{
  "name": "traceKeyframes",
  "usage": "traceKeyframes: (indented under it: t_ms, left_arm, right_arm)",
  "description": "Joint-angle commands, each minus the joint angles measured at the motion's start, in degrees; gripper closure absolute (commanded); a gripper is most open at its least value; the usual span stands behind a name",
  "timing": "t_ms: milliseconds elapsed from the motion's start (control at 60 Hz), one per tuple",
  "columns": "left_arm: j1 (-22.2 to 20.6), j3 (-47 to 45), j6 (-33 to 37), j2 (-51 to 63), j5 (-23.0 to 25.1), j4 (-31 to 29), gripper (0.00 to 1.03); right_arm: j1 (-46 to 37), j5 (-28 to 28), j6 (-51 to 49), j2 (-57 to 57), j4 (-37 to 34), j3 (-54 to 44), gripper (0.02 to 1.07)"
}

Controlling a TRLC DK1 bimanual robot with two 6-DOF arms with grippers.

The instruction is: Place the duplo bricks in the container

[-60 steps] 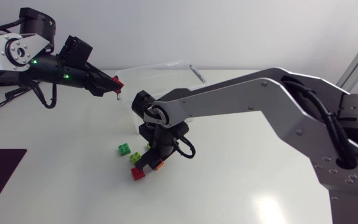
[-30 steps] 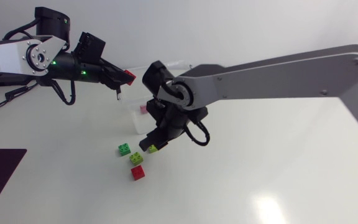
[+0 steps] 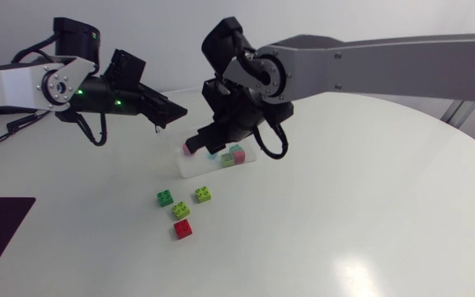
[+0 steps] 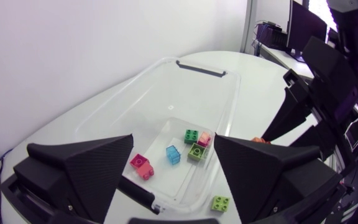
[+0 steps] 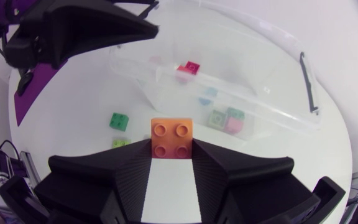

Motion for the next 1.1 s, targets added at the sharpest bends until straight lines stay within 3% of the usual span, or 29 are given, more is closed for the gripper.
traceKeyframes:
  t_ms: [0, 200, 450, 883, 1083]
  left_arm:
    - [1.5, -1.5, -2.0, -6.6, 0.0, -0.7, 0.06]
    - [2.1, -6.8, 3.5, -14.2, 0.7, -8.9, 0.08]
    - [0.8, -18.2, 12.0, -18.9, 0.9, -12.5, 0.08]
    - [-5.0, -30.2, 18.3, -18.5, 0.6, -12.2, 0.08]
    - [-9.4, -34.8, 18.4, -14.3, -2.3, -7.3, 0.09]
  right_arm:
    - [-0.5, 0.6, 1.2, -0.9, 0.4, 3.1, 0.84]
    - [-1.0, 0.6, 1.5, 0.1, 0.4, 5.9, 0.84]
    - [-1.9, 1.4, 1.5, 1.8, 0.5, 9.3, 0.84]
    - [-1.7, 3.2, 1.1, 7.9, 1.1, 15.6, 0.83]
    - [-1.6, 4.2, 0.4, 11.5, 1.0, 19.1, 0.82]
